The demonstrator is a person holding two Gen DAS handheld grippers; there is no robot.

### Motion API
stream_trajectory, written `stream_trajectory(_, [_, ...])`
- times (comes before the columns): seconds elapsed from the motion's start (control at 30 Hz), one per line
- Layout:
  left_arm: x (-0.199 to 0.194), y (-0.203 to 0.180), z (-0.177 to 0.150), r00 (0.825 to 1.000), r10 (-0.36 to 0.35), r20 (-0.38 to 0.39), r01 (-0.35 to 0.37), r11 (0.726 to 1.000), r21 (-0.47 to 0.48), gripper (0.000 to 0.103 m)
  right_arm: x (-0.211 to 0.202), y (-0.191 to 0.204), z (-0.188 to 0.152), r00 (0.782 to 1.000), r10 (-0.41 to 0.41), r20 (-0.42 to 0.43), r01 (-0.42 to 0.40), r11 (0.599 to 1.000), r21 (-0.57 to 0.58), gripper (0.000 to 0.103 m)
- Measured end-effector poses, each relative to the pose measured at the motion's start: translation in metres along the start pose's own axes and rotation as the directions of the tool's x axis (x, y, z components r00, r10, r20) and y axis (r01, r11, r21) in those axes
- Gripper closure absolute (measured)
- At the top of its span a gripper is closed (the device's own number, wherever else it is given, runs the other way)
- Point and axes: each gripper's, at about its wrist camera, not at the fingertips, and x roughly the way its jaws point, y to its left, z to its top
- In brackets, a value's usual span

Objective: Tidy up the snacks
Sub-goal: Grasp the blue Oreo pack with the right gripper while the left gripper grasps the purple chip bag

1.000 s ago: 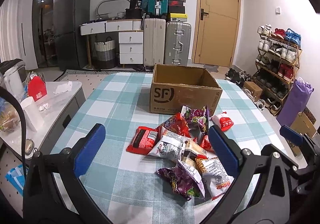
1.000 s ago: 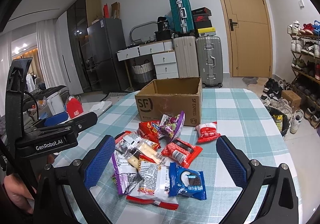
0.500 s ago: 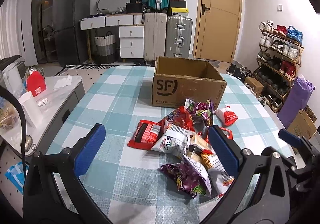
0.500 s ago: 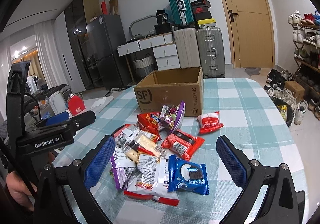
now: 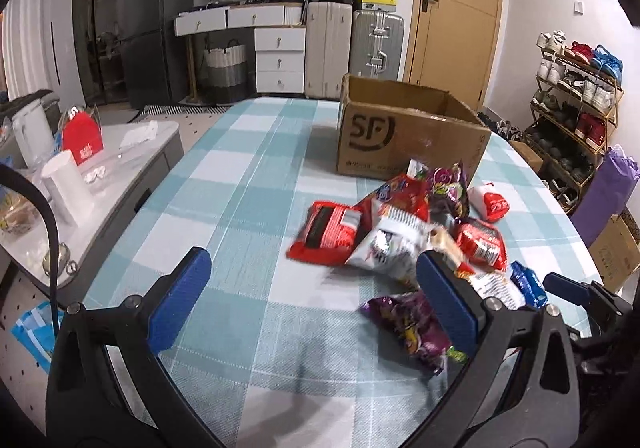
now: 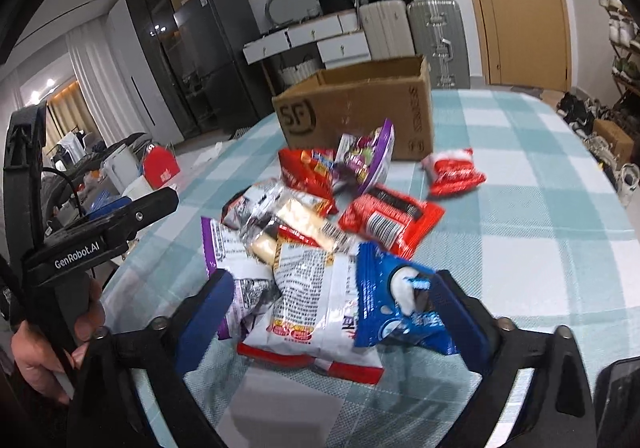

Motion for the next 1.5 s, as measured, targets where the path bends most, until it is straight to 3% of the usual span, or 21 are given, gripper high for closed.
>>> stream_trajectory(0.3, [0.012,0.007,-0.012,0.999,-0.025,-0.035,0.024,1.0,-0.005,0.001,-0.002,-0.028,0.004,1.0,-0.013,0.013,0.012,0.997,0.078,0.009])
stream_trajectory(0.43, [0.018,0.002,-0.017,0.998,-0.041,-0.057,0.041,0.999,0.005,0.001,0.005,-0.05,0.002,0.999,-0.028,-0.035,0.033,0.99,0.138,0.024])
stream_trajectory(0.6, [0.024,-0.003,-0.021,0.996,-0.056,-0.074,0.057,0.998,0.016,0.001,0.017,-0.067,-0.003,0.998,0.007,-0.07,0.008,0.978,0.211,0.026])
stream_trajectory(0.83, [0.029,-0.007,-0.022,0.993,-0.068,-0.095,0.07,0.997,0.021,0.001,0.026,-0.069,-0.001,0.996,0.029,-0.087,-0.01,0.976,0.217,0.026])
stream_trajectory(1.0, [0.029,-0.007,-0.023,0.993,-0.065,-0.102,0.068,0.997,0.022,0.001,0.027,-0.059,-0.001,0.994,-0.002,-0.105,0.018,0.987,0.158,0.03])
stream_trajectory(1.03, [0.029,-0.007,-0.023,0.992,-0.066,-0.103,0.068,0.997,0.022,0.001,0.026,-0.059,-0.002,0.995,0.005,-0.104,0.012,0.987,0.158,0.031])
stream_trajectory(1.1, [0.027,-0.006,-0.024,0.993,-0.062,-0.105,0.065,0.998,0.023,0.001,0.027,-0.061,-0.004,0.993,0.059,-0.101,-0.041,0.984,0.176,0.046])
stream_trajectory(1.3, [0.022,-0.001,-0.025,0.993,-0.053,-0.105,0.055,0.998,0.017,0.001,0.025,-0.065,-0.006,0.991,0.109,-0.078,-0.09,0.973,0.213,0.056])
stream_trajectory(1.5, [0.016,0.001,-0.024,0.993,-0.062,-0.105,0.064,0.998,0.009,0.001,0.019,-0.07,-0.01,0.986,0.156,-0.056,-0.138,0.958,0.251,0.059])
